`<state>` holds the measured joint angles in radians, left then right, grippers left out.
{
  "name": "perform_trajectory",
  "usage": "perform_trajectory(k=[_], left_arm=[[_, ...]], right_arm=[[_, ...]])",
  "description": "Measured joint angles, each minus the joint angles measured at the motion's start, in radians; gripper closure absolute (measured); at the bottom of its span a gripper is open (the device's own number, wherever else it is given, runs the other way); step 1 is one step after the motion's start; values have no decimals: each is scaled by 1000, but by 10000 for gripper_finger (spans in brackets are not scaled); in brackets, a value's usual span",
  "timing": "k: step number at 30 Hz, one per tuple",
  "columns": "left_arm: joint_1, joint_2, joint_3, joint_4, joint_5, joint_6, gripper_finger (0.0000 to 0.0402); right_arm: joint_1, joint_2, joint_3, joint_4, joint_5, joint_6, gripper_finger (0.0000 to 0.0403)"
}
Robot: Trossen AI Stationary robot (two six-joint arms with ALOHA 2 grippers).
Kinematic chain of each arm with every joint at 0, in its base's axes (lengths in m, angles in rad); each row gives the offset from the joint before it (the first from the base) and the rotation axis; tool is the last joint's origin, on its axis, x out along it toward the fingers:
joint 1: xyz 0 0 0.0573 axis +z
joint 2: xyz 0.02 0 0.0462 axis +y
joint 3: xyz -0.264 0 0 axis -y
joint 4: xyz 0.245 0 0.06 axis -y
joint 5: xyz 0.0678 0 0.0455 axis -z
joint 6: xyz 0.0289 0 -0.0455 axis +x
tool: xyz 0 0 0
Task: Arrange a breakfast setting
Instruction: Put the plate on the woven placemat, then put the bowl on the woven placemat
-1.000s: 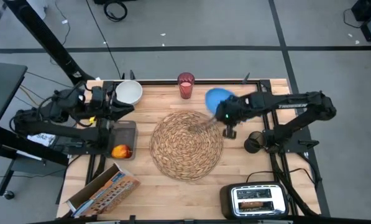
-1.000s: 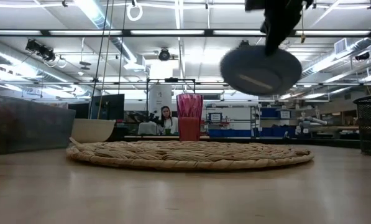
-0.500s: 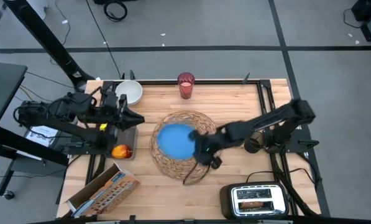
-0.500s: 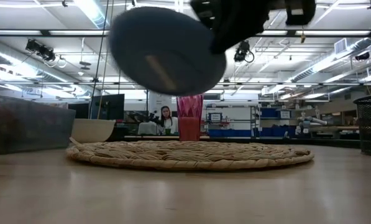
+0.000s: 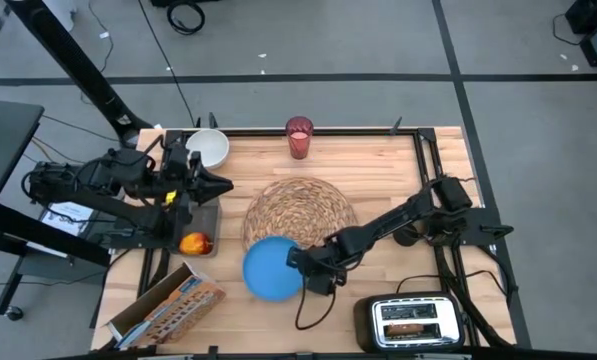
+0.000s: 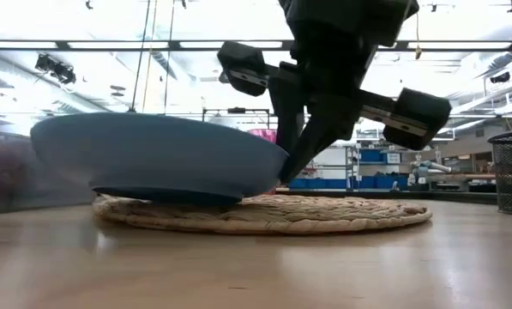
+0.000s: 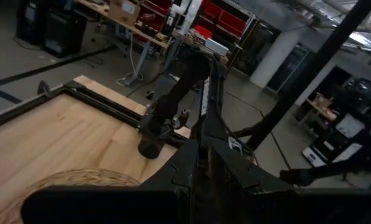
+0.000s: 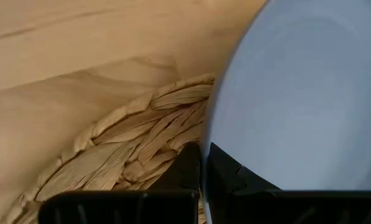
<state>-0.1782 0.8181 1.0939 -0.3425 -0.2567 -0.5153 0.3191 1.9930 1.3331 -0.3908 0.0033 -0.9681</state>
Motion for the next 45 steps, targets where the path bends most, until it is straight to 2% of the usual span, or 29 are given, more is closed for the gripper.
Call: perform_trajectory(k=[11,17,21,26,32,36,41,45], left_arm=[[1,0,0,0,-122,74,354],[30,1,-1,-22,-177,107,354],[61,1,-1,-65,-225,57,353],[96,6,-2,-121,-231,28,338],[103,19,-2,-139,-231,29,308],[104,26,-2,-186,-234,17,293],[124,26,-2,-254,-239,-65,289],[203,48,-2,-364,-209,-186,288]], right_arm=[[3,-62,0,-14,103,74,388],[-15,-40,-1,-28,85,78,388],[-16,-26,-2,-24,96,75,385],[-19,-27,0,-24,59,76,370],[-21,-14,0,-28,59,80,343],[-21,-35,0,-54,59,87,311],[-22,-105,28,-187,59,143,263],[-22,-201,41,-277,82,217,232]])
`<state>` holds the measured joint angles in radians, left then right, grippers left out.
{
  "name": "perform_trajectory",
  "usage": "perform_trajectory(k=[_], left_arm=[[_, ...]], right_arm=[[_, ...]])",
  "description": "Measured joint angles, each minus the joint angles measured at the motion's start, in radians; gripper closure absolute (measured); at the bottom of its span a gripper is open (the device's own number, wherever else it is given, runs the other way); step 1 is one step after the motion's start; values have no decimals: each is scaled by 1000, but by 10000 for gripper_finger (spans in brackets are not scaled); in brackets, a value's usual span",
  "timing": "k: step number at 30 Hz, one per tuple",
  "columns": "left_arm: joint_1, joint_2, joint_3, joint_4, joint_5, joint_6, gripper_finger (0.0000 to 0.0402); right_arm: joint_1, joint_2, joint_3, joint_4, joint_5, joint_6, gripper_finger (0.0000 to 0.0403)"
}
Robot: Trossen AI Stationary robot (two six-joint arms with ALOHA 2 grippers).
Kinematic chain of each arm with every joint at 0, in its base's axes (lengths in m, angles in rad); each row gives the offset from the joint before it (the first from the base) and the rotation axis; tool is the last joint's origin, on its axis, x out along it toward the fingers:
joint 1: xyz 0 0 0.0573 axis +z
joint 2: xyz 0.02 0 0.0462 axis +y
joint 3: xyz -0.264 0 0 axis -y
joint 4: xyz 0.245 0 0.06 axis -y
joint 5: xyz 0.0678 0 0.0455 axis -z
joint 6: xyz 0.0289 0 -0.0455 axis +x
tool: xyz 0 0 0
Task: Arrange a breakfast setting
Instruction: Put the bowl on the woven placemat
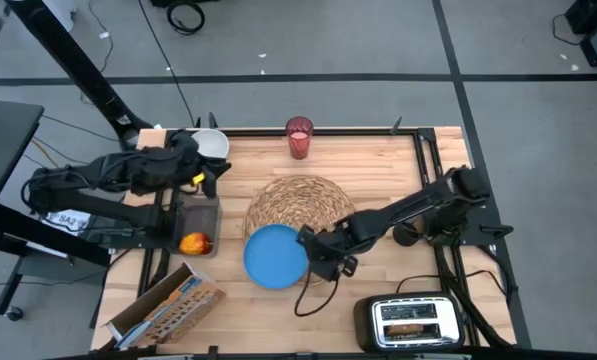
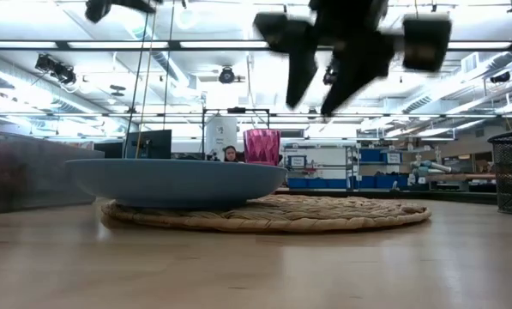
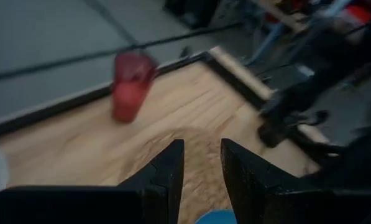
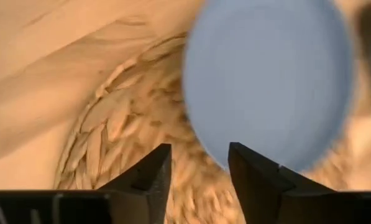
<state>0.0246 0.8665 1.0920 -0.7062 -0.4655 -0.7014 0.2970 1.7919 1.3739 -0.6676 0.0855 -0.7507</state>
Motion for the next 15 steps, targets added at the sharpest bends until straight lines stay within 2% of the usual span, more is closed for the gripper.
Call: perform_trajectory(k=[3,7,11,15], left_arm=[[88,55,0,-57,80,-21,288],[206,162,0,-122,128,4,281],[339,279,0,-193,172,14,247],[464,394,0,-190,173,19,206]], right_arm=[[0,-93,1,-15,43,103,218],[0,-220,1,-16,109,276,206],[6,-331,1,-30,205,450,196],[42,-417,2,-43,271,575,190]])
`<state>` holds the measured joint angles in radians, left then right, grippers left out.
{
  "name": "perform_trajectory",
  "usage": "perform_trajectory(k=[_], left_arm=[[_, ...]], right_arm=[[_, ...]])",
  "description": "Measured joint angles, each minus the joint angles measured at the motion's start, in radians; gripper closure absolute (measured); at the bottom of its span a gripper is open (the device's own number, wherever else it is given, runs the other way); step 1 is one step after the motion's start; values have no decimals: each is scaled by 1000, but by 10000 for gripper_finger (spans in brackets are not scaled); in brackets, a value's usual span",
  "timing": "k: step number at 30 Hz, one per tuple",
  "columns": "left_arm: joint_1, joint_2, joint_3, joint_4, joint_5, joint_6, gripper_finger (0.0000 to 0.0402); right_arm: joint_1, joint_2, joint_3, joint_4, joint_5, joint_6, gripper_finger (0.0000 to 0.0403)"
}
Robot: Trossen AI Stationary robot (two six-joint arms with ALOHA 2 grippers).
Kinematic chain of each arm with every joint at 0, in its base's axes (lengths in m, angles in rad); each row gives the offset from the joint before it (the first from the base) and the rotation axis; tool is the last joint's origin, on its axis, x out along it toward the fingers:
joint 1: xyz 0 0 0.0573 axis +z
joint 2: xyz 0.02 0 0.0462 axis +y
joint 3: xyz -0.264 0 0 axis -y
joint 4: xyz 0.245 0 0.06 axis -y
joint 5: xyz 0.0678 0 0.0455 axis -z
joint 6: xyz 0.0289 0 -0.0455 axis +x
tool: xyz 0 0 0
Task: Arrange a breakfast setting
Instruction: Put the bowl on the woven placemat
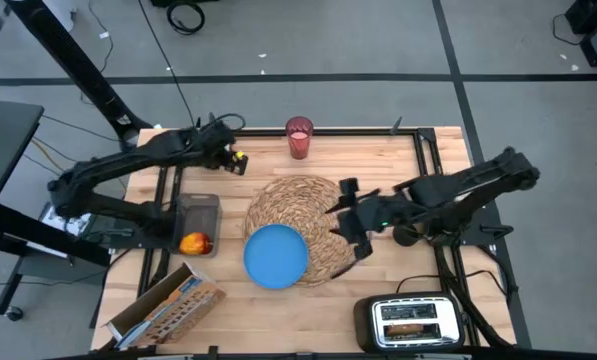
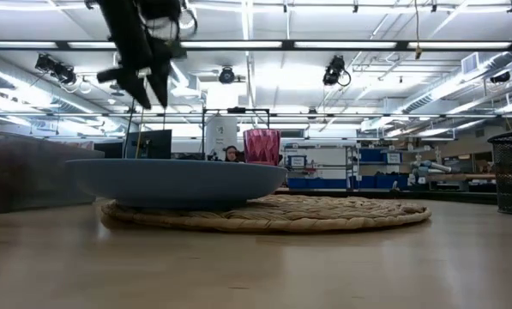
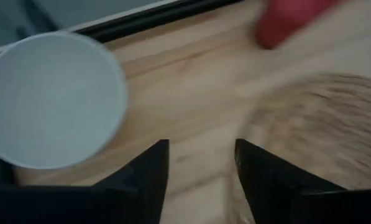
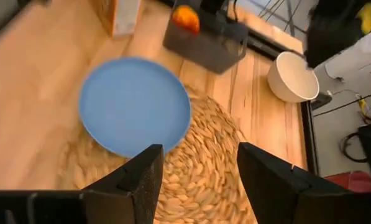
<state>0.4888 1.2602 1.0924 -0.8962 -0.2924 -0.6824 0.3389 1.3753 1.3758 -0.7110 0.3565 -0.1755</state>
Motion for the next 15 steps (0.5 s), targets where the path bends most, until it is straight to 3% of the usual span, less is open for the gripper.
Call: perform_trajectory(k=[6,15], left_arm=[[172,201,0,3,36,97,197],[272,396,0,40,45,217,202]], right_arm=[[87,-54,0,-3,57,142,191],[137,-32,-1,-4,120,235,192]])
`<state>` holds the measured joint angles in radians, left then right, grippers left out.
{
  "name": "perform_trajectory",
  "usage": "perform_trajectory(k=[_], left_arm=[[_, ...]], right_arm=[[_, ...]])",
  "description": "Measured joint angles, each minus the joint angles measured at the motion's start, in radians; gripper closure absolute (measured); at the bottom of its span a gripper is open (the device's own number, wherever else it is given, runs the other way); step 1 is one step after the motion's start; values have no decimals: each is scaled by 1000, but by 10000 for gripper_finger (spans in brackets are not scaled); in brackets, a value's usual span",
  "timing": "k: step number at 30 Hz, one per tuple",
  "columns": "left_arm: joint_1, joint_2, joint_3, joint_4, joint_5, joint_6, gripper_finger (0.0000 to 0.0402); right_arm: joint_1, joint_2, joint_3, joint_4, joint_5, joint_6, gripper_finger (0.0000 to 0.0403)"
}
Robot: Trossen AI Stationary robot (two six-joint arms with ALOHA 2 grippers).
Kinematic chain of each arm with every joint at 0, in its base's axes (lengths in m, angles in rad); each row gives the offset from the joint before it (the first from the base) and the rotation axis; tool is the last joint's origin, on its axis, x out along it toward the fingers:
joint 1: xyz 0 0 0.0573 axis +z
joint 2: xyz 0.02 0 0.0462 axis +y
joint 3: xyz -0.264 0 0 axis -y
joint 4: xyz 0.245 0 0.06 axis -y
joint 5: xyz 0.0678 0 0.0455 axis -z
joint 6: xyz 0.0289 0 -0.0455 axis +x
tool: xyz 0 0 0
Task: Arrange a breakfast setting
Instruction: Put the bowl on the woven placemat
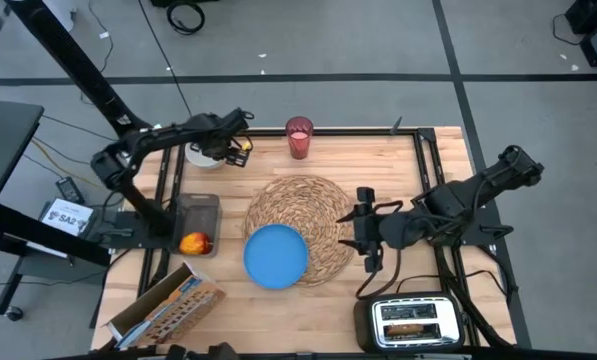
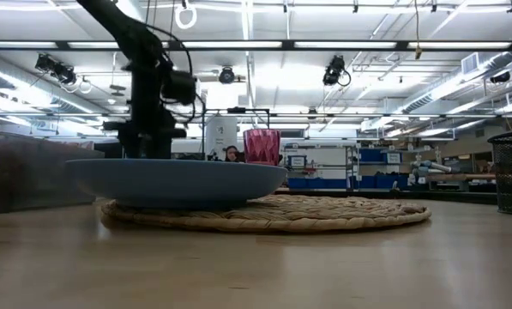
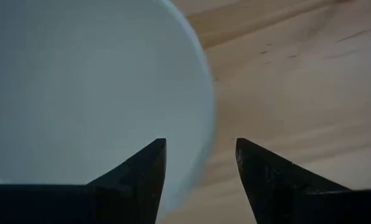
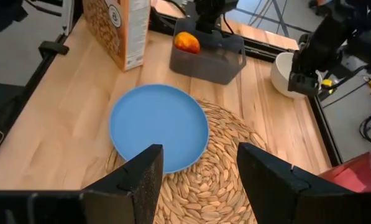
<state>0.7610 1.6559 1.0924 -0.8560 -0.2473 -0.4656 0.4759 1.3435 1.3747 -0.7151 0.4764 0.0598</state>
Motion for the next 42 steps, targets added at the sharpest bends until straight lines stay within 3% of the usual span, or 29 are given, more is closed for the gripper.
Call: perform_trajectory(k=[7,16,21,26,33,38,42], left_arm=[[17,72,0,13,-7,65,220],[-41,68,1,10,-45,67,383],[-116,6,31,-60,-44,68,386],[-266,-93,150,-231,-48,112,392],[-636,-169,317,-296,-13,116,392],[-835,-63,394,-210,-6,-103,392],[-878,117,542,-187,-7,-151,392]], right_arm=[[-27,13,0,0,2,-29,192],[-73,11,0,-3,3,-142,192],[-79,-10,0,-31,20,-174,192],[-80,-44,0,-101,28,-176,192],[-72,-88,0,-192,23,-147,192],[-51,-115,0,-234,20,-50,192],[-33,-139,0,-258,14,-37,192]])
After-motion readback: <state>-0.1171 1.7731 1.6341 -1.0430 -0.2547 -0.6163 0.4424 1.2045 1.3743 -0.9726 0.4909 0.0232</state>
